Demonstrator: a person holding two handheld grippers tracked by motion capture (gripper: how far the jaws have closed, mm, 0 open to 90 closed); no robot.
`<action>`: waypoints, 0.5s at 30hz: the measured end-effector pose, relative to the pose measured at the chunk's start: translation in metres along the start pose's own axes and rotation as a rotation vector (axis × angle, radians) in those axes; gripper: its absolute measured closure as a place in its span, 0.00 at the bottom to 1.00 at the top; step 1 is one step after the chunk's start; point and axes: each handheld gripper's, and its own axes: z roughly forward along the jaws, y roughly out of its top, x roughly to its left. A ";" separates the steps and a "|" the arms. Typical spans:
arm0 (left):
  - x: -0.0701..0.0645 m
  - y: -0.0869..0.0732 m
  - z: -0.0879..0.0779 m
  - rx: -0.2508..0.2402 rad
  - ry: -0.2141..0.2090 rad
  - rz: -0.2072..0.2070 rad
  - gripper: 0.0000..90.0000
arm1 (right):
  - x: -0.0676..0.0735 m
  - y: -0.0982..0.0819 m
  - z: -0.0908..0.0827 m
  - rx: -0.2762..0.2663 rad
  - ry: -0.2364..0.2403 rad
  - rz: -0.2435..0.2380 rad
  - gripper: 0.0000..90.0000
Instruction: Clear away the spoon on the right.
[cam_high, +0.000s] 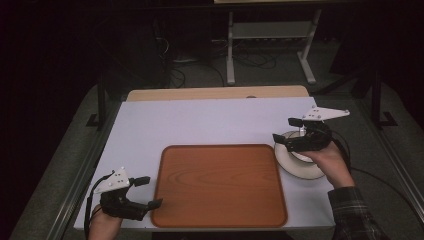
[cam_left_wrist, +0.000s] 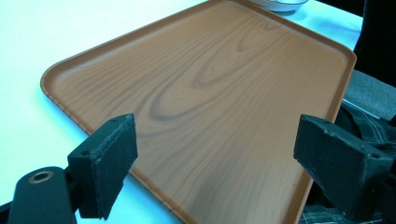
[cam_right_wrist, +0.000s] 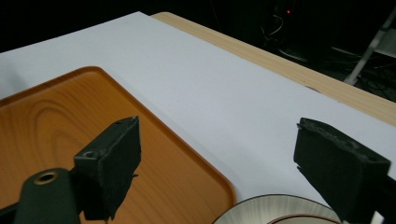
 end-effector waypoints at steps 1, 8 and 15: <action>0.000 0.000 0.000 0.001 0.000 0.000 0.14 | -0.002 0.001 0.001 0.004 -0.004 0.002 0.22; 0.001 0.000 0.000 0.000 0.001 -0.005 0.14 | -0.018 0.002 0.003 0.007 -0.065 0.029 0.38; 0.001 -0.001 0.000 -0.002 -0.001 -0.008 0.14 | -0.032 -0.002 0.005 0.022 -0.117 0.058 0.60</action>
